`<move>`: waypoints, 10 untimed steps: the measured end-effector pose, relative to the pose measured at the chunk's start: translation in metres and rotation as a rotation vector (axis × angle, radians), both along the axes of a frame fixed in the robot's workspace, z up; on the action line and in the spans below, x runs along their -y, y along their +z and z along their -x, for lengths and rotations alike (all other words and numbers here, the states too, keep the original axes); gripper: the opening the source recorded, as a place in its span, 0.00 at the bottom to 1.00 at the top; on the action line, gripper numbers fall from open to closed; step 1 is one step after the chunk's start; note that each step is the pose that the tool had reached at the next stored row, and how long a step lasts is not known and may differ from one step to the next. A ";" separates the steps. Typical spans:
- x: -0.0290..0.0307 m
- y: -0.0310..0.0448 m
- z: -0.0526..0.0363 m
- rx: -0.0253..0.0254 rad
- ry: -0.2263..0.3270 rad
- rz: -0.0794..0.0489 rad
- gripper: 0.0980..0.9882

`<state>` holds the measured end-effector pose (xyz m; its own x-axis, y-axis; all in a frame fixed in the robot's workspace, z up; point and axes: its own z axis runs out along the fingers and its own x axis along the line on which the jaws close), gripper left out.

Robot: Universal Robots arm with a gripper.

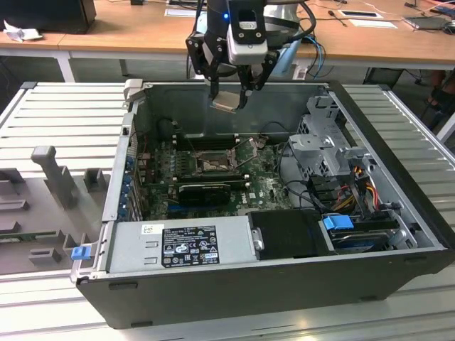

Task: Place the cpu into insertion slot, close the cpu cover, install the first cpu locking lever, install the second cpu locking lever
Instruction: 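Place the cpu into insertion slot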

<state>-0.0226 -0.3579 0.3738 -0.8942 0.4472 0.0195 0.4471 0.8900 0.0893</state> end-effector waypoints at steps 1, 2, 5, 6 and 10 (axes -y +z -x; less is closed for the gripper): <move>0.0000 0.0000 0.0000 -0.0001 -0.005 0.000 0.50; 0.0000 0.0000 0.0000 -0.0001 -0.009 0.000 0.50; 0.0000 -0.0003 0.0000 0.0000 -0.029 0.000 0.50; 0.0000 -0.0003 0.0000 0.0000 -0.035 0.000 0.50; 0.0000 -0.0004 0.0000 0.0000 -0.054 0.000 0.50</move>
